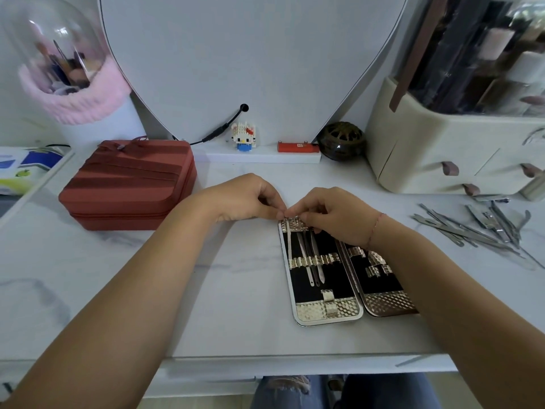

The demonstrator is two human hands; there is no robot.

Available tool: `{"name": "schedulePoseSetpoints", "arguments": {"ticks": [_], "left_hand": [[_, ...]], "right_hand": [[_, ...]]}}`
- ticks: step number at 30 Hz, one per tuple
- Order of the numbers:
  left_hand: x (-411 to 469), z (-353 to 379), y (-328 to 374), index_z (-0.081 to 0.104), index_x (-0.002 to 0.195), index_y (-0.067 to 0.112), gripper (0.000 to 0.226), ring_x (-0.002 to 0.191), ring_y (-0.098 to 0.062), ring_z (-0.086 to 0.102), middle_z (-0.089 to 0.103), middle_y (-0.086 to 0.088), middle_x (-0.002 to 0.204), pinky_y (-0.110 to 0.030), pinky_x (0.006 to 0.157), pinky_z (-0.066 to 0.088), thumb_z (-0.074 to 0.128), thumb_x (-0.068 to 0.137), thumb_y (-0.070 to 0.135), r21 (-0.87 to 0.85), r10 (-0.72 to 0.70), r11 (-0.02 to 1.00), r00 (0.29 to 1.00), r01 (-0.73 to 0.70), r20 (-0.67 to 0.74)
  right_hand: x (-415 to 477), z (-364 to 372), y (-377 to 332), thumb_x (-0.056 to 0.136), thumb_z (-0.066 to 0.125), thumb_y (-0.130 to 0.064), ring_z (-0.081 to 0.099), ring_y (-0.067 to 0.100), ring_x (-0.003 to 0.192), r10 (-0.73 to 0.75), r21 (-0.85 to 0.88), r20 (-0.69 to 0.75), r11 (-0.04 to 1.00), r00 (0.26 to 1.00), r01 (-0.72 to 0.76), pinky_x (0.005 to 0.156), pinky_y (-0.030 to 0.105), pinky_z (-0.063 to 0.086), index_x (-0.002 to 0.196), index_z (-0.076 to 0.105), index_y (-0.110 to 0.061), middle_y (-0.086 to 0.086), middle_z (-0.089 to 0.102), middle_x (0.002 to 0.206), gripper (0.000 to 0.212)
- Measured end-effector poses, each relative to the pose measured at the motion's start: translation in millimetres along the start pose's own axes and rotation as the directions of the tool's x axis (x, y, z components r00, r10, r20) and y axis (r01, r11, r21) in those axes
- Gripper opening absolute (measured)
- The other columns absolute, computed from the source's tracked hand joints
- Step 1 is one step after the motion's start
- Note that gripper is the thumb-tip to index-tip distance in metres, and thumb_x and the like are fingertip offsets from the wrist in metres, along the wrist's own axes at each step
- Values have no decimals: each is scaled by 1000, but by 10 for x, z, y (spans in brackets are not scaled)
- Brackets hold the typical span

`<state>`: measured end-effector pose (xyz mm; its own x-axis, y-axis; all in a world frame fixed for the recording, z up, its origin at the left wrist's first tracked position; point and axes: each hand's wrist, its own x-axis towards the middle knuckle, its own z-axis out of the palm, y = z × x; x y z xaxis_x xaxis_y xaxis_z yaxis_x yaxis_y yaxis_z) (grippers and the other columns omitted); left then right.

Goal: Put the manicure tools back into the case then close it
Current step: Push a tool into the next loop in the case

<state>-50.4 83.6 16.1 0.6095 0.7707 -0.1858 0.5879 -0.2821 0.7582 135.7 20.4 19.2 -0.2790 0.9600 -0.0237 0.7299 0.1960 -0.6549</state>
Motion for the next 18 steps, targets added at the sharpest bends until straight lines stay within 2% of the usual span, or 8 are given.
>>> {"name": "schedulePoseSetpoints", "arguments": {"ticks": [1, 3, 7, 10, 15, 18], "left_hand": [[-8, -11, -2, 73, 86, 21, 10, 55, 6, 49, 62, 18, 58, -6, 56, 37, 73, 80, 13, 5, -6, 1000, 1000, 5, 15], [-22, -28, -2, 73, 89, 19, 12, 51, 9, 48, 59, 21, 54, -3, 53, 35, 72, 81, 10, 10, -12, 1000, 999, 12, 45], [-32, -26, -4, 73, 91, 21, 14, 54, 9, 48, 61, 13, 69, -3, 55, 37, 71, 82, 10, 21, 3, 1000, 997, -4, 75], [-28, -24, -5, 72, 90, 22, 14, 55, 9, 48, 62, 12, 71, -3, 56, 37, 72, 82, 10, 26, 9, 1000, 997, -11, 75], [-28, -31, -14, 73, 90, 23, 14, 56, 8, 47, 61, 19, 63, -4, 55, 37, 71, 82, 11, 21, 9, 1000, 997, -11, 82], [-33, -39, -22, 73, 92, 23, 14, 58, 6, 47, 62, 14, 70, -5, 57, 38, 70, 83, 13, 20, 7, 1000, 996, -8, 89]], "right_hand": [[3, 2, 3, 88, 55, -10, 58, 16, 69, -21, -14, 15, 1000, 1000, 21, 73, 29, 48, 97, 71, -25, 8, 62, 88, 23], [0, 9, 10, 90, 54, -11, 52, 5, 75, -58, -51, 59, 997, 997, 61, 77, 23, 42, 105, 70, -26, 1, 56, 96, 26], [-42, 9, 32, 92, 52, -12, 48, 2, 83, -105, -97, 130, 988, 986, 118, 78, 11, 35, 107, 69, -29, -4, 49, 100, 29], [-86, -1, 47, 92, 52, -13, 49, 2, 85, -116, -87, 138, 988, 984, 128, 75, 5, 34, 104, 70, -30, -4, 51, 103, 27], [-91, -5, 41, 92, 53, -13, 51, 5, 88, -117, -51, 139, 991, 983, 125, 81, 10, 37, 104, 69, -30, -3, 51, 103, 27], [-91, 3, 40, 92, 51, -12, 53, 11, 92, -106, -53, 139, 992, 985, 115, 86, 19, 39, 107, 68, -32, -3, 50, 103, 29]]}}
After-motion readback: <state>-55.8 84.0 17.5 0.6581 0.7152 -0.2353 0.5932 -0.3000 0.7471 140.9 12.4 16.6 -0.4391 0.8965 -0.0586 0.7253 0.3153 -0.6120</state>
